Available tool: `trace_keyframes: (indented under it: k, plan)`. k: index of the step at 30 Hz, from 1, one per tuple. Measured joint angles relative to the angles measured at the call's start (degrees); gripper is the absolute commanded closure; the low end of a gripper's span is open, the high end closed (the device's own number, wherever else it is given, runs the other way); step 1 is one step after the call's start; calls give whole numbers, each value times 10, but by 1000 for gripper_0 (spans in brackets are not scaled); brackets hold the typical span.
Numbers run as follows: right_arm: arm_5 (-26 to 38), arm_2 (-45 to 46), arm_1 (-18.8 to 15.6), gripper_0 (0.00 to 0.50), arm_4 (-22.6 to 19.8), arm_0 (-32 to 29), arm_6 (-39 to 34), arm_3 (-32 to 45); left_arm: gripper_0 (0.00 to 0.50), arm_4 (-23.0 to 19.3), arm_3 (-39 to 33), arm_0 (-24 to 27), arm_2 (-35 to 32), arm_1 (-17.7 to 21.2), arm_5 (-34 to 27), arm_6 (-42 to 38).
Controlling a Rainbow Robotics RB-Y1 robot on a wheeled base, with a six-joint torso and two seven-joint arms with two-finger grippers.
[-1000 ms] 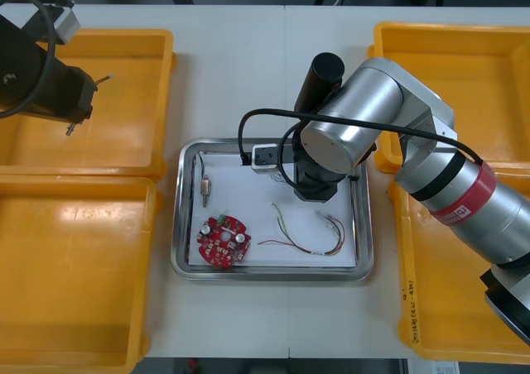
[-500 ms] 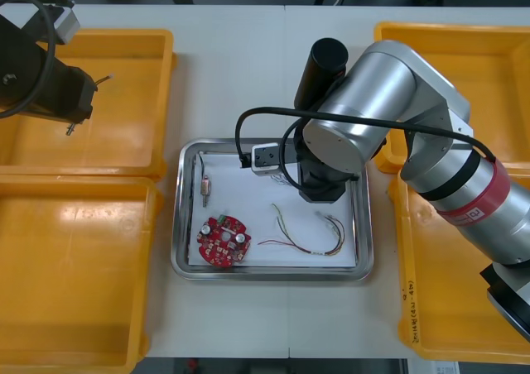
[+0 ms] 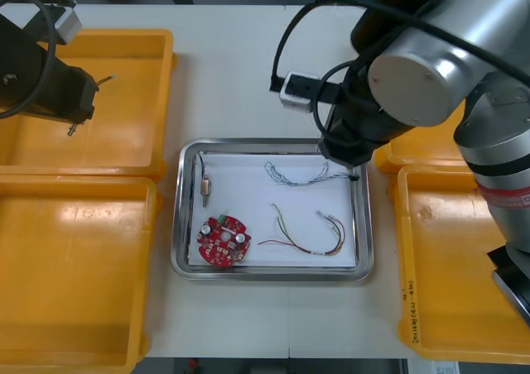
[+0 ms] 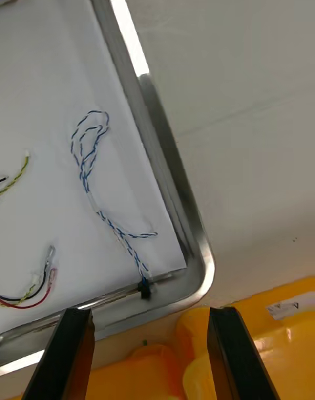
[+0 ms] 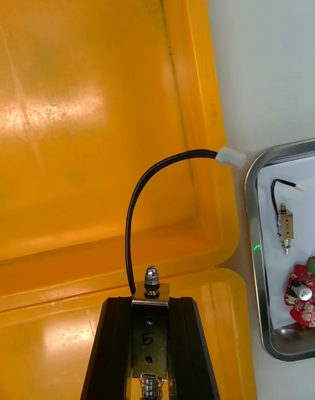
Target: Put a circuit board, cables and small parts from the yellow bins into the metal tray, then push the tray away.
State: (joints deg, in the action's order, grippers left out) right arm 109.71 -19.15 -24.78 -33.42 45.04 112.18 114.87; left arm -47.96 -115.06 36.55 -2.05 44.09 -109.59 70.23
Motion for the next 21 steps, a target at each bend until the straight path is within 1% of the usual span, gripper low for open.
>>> trace_keyframes:
  k: [4,11,16,21]
  plan:
    - [1,42,-15,0,-3,-4,-65,14,500,0,-2,0,1,0,0,-1]
    - [1,108,-73,0,-54,-27,-116,15,500,2,-19,0,20,-1,0,-16]
    - [1,162,-117,0,-82,-56,-191,16,500,12,-34,0,37,-14,0,-80]
    - [1,211,-142,0,-89,-90,-224,16,500,27,-54,0,72,-27,0,-161]
